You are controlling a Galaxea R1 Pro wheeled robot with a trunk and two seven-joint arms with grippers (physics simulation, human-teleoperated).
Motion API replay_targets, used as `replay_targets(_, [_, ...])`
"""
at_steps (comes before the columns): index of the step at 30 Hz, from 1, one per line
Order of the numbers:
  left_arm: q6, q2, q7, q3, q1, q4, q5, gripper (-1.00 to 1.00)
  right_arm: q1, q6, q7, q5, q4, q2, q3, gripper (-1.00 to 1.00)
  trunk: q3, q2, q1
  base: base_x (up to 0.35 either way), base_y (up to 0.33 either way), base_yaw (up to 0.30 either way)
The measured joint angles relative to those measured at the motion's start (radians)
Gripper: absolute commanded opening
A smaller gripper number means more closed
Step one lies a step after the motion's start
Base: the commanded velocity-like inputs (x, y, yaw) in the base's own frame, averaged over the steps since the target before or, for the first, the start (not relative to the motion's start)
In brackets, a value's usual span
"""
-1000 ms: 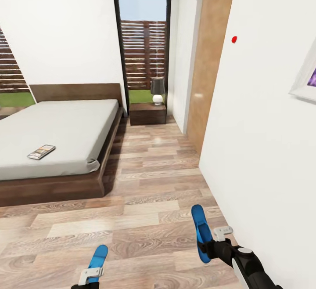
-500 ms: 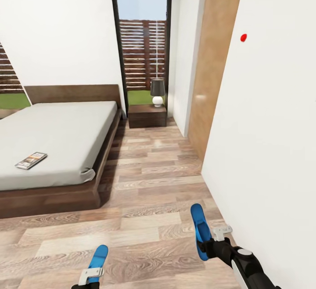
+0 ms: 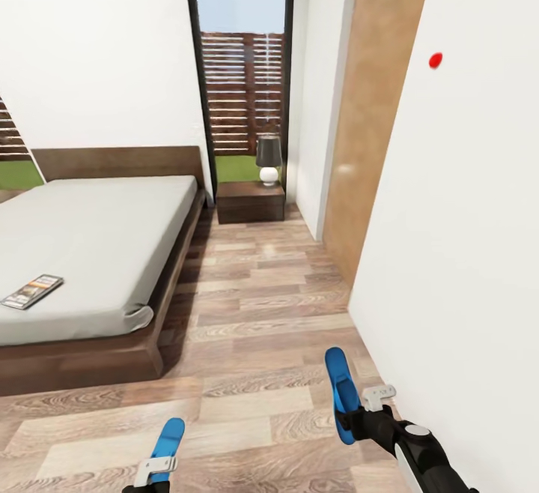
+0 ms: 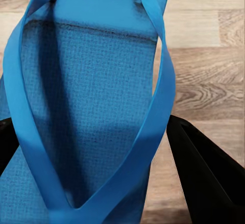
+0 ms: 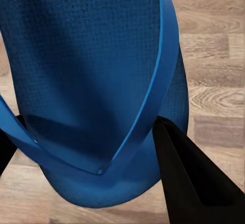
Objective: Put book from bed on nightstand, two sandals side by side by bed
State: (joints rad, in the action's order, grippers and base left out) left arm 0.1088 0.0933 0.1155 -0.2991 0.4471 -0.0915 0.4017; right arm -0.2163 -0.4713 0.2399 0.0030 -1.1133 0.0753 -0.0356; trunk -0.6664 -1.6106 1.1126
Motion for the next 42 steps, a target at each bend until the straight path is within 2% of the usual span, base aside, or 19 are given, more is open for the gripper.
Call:
replay_targets(28, [0.000, -0.009, -0.001, 0.000, 0.000, 0.000, -0.002, -1.00, 0.000, 0.000, 0.000, -0.001, 0.004, 0.001, -0.004, -1.00, 0.000, 0.000, 0.000, 0.340, 0.000, 0.052])
replay_targets(33, [0.000, -0.010, -0.019, -0.001, -0.001, 0.000, -0.003, -1.00, 0.000, 0.000, 0.000, -0.002, 0.014, 0.000, -0.005, -1.00, 0.000, 0.000, 0.000, 0.340, 0.000, 0.001])
replay_targets(39, [0.005, -0.037, -0.069, -0.007, -0.014, 0.000, -0.004, -1.00, 0.000, 0.001, 0.000, -0.003, 0.068, -0.004, -0.008, -1.00, 0.000, 0.000, 0.000, 0.340, 0.000, 0.000])
replay_targets(42, [0.017, -0.043, -0.077, -0.008, -0.023, 0.000, -0.005, -1.00, 0.000, 0.003, 0.000, -0.004, 0.095, -0.005, -0.008, -1.00, 0.000, 0.000, 0.000, 0.340, 0.000, 0.000])
